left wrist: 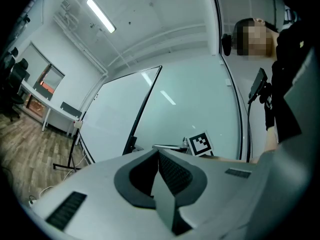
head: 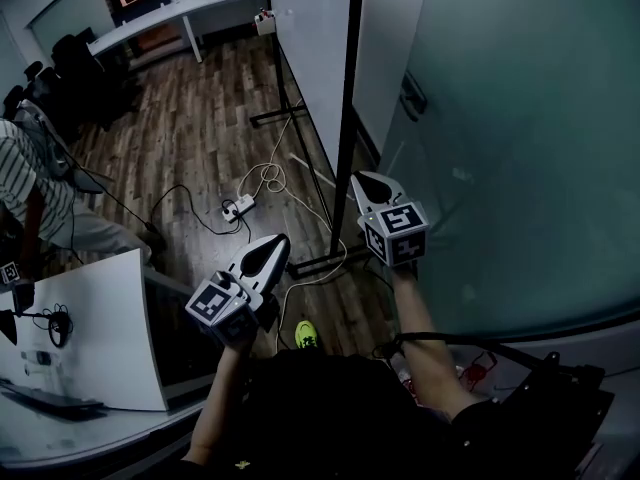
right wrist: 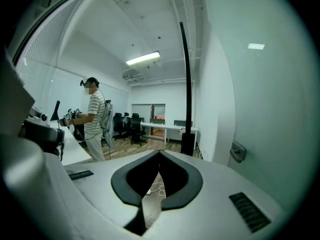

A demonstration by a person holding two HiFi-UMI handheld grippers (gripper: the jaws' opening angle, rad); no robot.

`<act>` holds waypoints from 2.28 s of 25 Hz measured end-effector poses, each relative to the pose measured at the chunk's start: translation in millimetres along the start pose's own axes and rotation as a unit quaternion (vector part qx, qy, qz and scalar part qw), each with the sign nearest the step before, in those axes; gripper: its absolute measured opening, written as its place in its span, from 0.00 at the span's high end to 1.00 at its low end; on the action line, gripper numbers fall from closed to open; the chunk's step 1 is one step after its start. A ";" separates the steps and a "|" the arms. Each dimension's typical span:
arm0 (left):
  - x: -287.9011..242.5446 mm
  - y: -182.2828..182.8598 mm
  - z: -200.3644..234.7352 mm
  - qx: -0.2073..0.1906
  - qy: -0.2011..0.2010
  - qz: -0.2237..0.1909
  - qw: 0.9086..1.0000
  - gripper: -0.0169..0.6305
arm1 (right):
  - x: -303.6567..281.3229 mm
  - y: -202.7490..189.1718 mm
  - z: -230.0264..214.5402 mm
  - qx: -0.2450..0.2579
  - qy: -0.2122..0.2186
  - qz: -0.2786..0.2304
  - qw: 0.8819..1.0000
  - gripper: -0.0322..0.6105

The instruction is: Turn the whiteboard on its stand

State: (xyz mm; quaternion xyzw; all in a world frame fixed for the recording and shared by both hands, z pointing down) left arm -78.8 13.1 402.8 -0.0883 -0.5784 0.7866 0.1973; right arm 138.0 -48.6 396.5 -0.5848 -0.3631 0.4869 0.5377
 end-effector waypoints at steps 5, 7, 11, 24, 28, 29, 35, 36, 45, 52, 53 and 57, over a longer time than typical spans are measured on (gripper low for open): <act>15.8 -9.5 -30.7 0.005 -0.004 0.005 1.000 1.00 | 30.2 -11.9 25.3 -0.011 0.026 0.012 1.000 0.96; 26.3 -12.3 -46.8 0.006 -0.003 0.008 1.000 1.00 | 47.1 -14.9 39.7 -0.015 0.038 0.015 0.999 0.96; 38.1 -26.5 -75.7 0.007 0.001 0.015 1.000 1.00 | 76.9 -30.5 56.0 -0.018 0.056 0.021 0.998 0.96; 55.3 -84.0 -156.5 0.012 0.011 0.024 1.000 1.00 | 160.8 -79.9 81.2 -0.027 0.094 0.033 0.995 0.96; 70.2 -84.8 -185.4 0.014 0.007 0.022 1.000 1.00 | 193.0 -74.5 100.5 -0.040 0.098 0.021 0.994 0.96; 70.5 -87.2 -189.5 0.015 0.006 0.024 1.000 1.00 | 197.2 -78.4 102.5 -0.041 0.098 0.020 0.994 0.96; 65.7 -91.9 -204.2 0.020 -0.005 0.033 0.999 1.00 | 215.9 -90.5 115.7 -0.037 0.101 0.037 0.994 0.96; 64.9 -92.0 -205.1 0.020 -0.007 0.034 0.999 1.00 | 216.7 -90.5 116.5 -0.039 0.099 0.034 0.994 0.96; 56.8 -94.3 -203.1 0.021 -0.016 0.041 0.999 1.00 | 217.9 -97.2 117.6 -0.050 0.106 0.037 0.992 0.96; 43.6 -96.6 -198.6 0.022 -0.022 0.046 0.998 1.00 | 213.3 -99.6 106.8 -0.051 0.108 0.042 0.992 0.96; 42.5 -97.0 -197.8 0.022 -0.022 0.046 0.998 1.00 | 212.3 -99.4 105.5 -0.052 0.107 0.040 0.992 0.96; 39.7 -101.3 -190.4 0.021 -0.023 0.042 0.999 1.00 | 206.1 -97.3 101.4 -0.062 0.102 0.030 0.992 0.96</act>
Point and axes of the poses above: the fingertips, and each gripper's own axes: x backward along the fingers, z to its left, y out of its top, the point moved 5 cm from there along x, backward along the fingers
